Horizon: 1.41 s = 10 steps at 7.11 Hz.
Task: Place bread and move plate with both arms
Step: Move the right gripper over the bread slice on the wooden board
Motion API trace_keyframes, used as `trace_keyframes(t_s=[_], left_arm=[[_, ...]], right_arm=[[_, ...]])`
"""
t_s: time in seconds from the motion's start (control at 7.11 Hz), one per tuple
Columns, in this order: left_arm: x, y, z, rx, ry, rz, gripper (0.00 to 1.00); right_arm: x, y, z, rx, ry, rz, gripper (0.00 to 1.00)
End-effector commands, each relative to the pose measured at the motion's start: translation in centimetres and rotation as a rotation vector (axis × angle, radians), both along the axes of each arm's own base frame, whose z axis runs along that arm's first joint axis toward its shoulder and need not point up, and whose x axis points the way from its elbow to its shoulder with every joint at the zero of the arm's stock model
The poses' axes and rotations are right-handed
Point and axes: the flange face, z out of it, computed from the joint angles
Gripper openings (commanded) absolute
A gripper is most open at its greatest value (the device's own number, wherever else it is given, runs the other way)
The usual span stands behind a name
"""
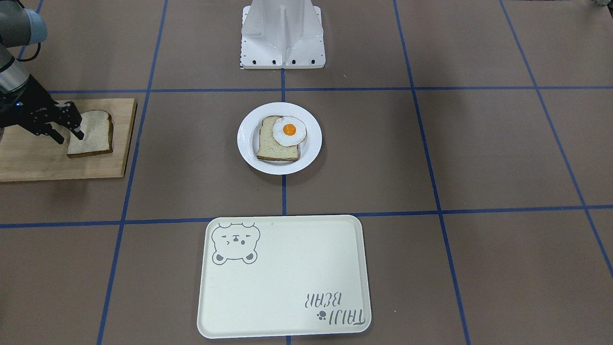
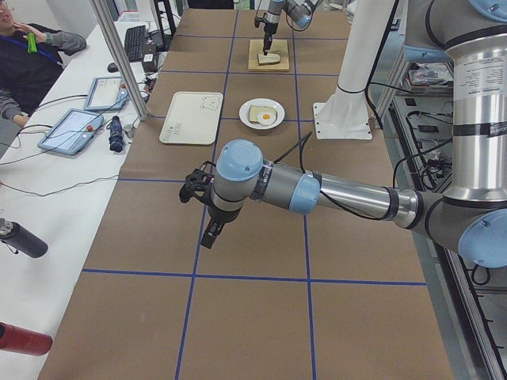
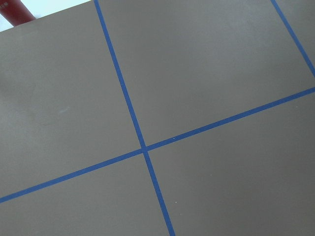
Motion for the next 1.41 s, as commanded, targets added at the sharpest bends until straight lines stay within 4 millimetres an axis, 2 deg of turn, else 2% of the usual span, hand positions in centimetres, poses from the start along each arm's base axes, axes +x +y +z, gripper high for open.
trace_keyframes(t_s=[0.0,0.14,0.42,0.7,0.98,1.13,1.27], left_arm=[[0.0,0.0,0.1,-0.002,0.001,0.000,0.98],[0.0,0.0,0.1,-0.002,0.001,0.000,0.98],[0.0,0.0,0.1,-0.002,-0.001,-0.001,0.98],[0.0,0.0,0.0,0.000,0.000,0.000,0.98],[0.0,0.0,0.2,-0.003,0.001,0.000,0.98],[0.0,0.1,0.1,-0.002,0.001,0.000,0.98],[0.0,0.0,0.2,-0.003,0.001,0.000,0.98]], right_arm=[[-0.7,0.0,-0.2,0.003,-0.003,-0.012,0.41],[-0.7,0.1,-0.1,0.003,-0.001,-0.015,0.30],[0.0,-0.1,0.2,0.036,0.015,-0.028,0.22],[0.0,0.0,0.4,0.037,0.018,-0.031,0.08],[0.0,-0.2,-0.1,0.038,0.006,-0.034,0.14],[0.3,-0.4,-0.1,0.036,0.004,-0.028,0.00],[0.9,-0.6,-0.3,0.032,-0.006,-0.023,0.00]])
